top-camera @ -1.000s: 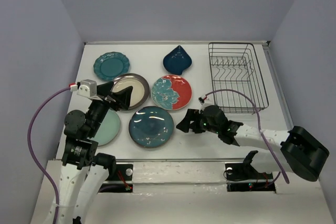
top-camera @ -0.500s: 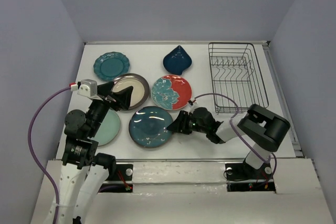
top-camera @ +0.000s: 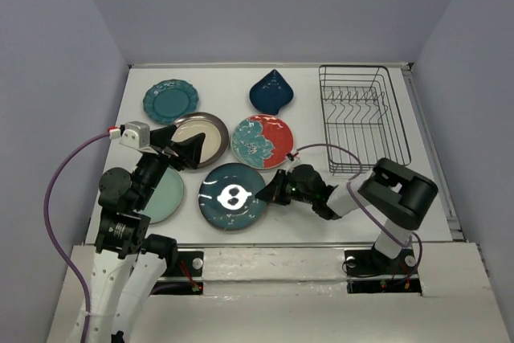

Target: Load the plates into the dish rack

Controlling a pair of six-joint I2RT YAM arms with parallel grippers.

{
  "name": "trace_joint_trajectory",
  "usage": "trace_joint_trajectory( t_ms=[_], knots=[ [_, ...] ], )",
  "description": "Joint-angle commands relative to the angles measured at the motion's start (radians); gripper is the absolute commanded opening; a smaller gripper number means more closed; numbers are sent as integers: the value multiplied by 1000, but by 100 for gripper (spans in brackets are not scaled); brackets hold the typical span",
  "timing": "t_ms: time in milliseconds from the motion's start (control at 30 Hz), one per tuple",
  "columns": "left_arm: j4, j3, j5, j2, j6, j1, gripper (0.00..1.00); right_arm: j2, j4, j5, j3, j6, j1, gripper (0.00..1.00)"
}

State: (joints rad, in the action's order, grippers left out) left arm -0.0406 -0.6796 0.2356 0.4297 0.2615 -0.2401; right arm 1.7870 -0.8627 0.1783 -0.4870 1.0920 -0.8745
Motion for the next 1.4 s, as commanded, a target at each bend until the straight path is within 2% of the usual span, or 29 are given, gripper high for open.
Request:
trace_joint_trajectory(
  t_ms=[0, 33, 67, 100, 133, 167, 200, 233, 267, 300, 333, 367, 400, 467, 500, 667, 767, 900, 967, 1000, 1067, 1133, 1367],
  knots=[
    [-53, -21, 28, -2, 5, 5, 99, -260, 172, -106, 19, -119, -34, 7],
    [-53, -21, 27, -6, 5, 7, 99, -320, 264, -131, 18, -138, -43, 7],
    [-53, -21, 25, -9, 5, 7, 99, -448, 322, -144, 1, -188, -43, 7],
    [-53, -21, 24, -14, 5, 7, 99, -518, 476, -169, -19, -225, -43, 7],
    [-53, -20, 24, -16, 5, 7, 99, -588, 557, -222, -45, -260, -43, 7],
    [-53, -20, 25, -14, 5, 7, 99, -654, 641, -314, -76, -300, -43, 7],
    [-56, -20, 31, -16, 7, 7, 99, -764, 800, -370, -157, -389, -43, 7],
    [-58, -20, 34, -16, 8, 7, 99, -805, 864, -492, -207, -432, -43, 7],
    [-61, -20, 42, -16, 8, 7, 99, -834, 931, -541, -313, -536, -3, 7],
    [-61, -20, 44, -14, 10, 5, 99, -850, 968, -563, -314, -591, 35, 7],
    [-62, -20, 50, -16, 12, 5, 99, -841, 1064, -574, -447, -624, 83, 7],
    [-62, -21, 51, -16, 12, 7, 99, -827, 1097, -562, -516, -651, 136, 7],
    [-64, -20, 56, -22, 13, 7, 99, -815, 1113, -542, -624, -702, 248, 7],
    [-64, -21, 56, -29, 10, 7, 99, -775, 1152, -533, -723, -742, 336, 7],
    [-64, -21, 53, -34, 8, 5, 99, -724, 1168, -578, -770, -783, 371, 7],
    [-70, -28, 77, -62, 10, 5, 99, -586, 1185, -760, -1027, -903, 557, 7],
    [-68, -31, 74, -80, 4, -16, 99, -483, 1185, -763, -1153, -957, 675, 7],
    [-64, -34, 56, -98, -4, -59, 99, -397, 1121, -804, -1223, -1064, 741, 7],
    [-61, -34, 47, -105, -7, -88, 99, -367, 981, -830, -1207, -1165, 741, 7],
    [-55, -35, 38, -106, -10, -97, 99, -357, 928, -845, -1167, -1273, 750, 7],
    [-51, -37, 30, -109, -15, -117, 99, -328, 807, -858, -1136, -1346, 772, 7],
    [-50, -38, 31, -117, -16, -137, 99, -324, 757, -843, -1092, -1389, 813, 7],
    [-42, -43, 27, -132, -22, -177, 99, -319, 748, -697, -1024, -1363, 917, 7]
  ],
)
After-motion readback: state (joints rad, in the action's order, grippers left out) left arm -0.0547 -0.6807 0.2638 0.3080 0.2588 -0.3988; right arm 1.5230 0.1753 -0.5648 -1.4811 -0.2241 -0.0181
